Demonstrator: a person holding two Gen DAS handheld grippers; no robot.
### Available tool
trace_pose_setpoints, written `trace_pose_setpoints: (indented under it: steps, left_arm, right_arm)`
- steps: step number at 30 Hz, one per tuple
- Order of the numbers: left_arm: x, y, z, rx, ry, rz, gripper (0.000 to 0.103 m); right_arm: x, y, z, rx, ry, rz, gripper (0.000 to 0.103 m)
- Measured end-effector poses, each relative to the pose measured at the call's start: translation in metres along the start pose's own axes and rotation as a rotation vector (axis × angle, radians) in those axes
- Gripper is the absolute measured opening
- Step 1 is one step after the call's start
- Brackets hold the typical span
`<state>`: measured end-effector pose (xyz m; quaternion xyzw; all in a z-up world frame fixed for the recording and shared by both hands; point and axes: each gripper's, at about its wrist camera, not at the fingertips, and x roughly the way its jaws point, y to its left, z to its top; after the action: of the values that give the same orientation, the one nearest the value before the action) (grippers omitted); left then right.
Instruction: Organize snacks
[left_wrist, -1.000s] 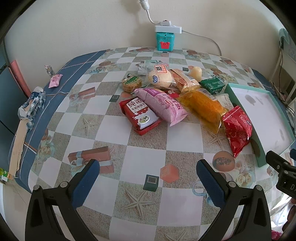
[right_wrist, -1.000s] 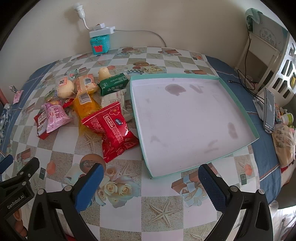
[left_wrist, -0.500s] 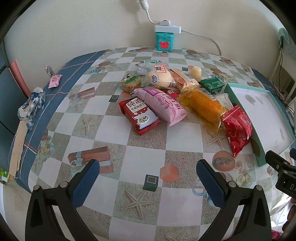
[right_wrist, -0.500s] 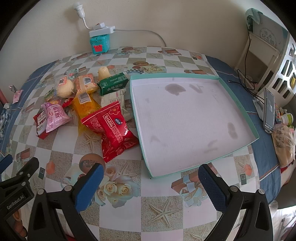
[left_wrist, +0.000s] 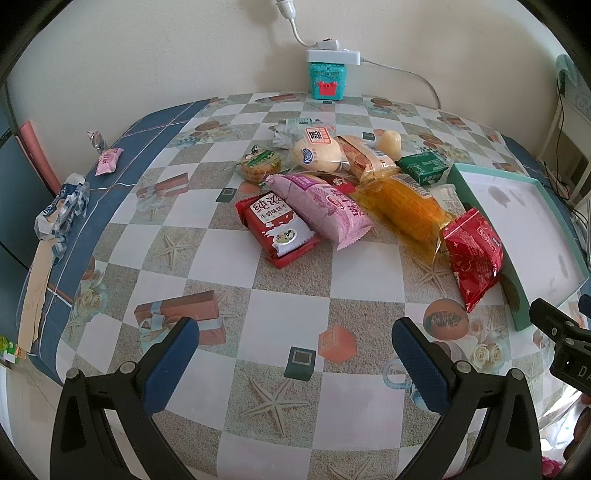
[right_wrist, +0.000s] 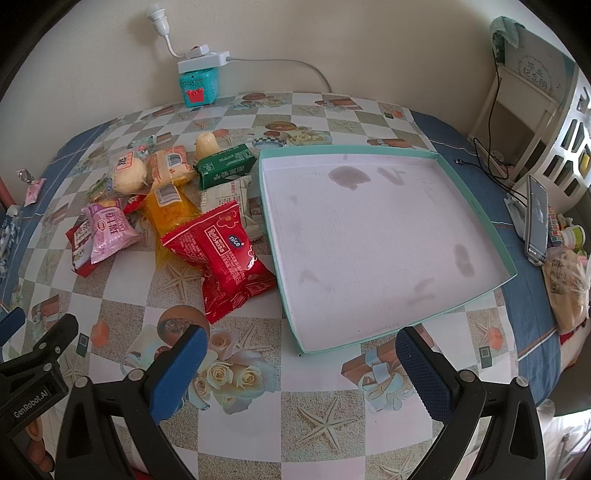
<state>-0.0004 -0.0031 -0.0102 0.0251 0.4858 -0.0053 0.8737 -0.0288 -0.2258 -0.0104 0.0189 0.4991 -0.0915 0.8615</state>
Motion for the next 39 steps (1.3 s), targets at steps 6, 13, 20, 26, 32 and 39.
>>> trace_pose_setpoints:
  steps: [6,13,20,26,32,39]
  left_arm:
    - [0.0,0.0,0.0,-0.001,0.001,0.0,0.103]
    - [0.002,-0.004,-0.003,0.003,0.006,-0.003,0.103]
    - [0.003,-0.002,-0.001,0.003,0.018,-0.009,0.103]
    - [0.004,-0.002,0.0,0.004,0.025,-0.016,0.103]
    - [0.007,0.002,0.006,-0.004,0.032,-0.038,0.103]
    - [0.01,0.012,0.032,-0.038,0.025,-0.099,0.103]
  right_arm:
    - [0.0,0.0,0.0,0.0,0.001,0.0,0.103]
    - [0.0,0.001,0.0,0.0,0.001,-0.001,0.103]
    - [0.001,0.001,-0.001,-0.002,0.002,-0.003,0.103]
    - [0.004,0.002,-0.002,-0.008,0.005,-0.006,0.103]
    - [0.004,0.01,0.003,-0.034,0.008,-0.036,0.103]
    - [0.003,0.023,0.031,-0.038,-0.004,-0.005,0.103]
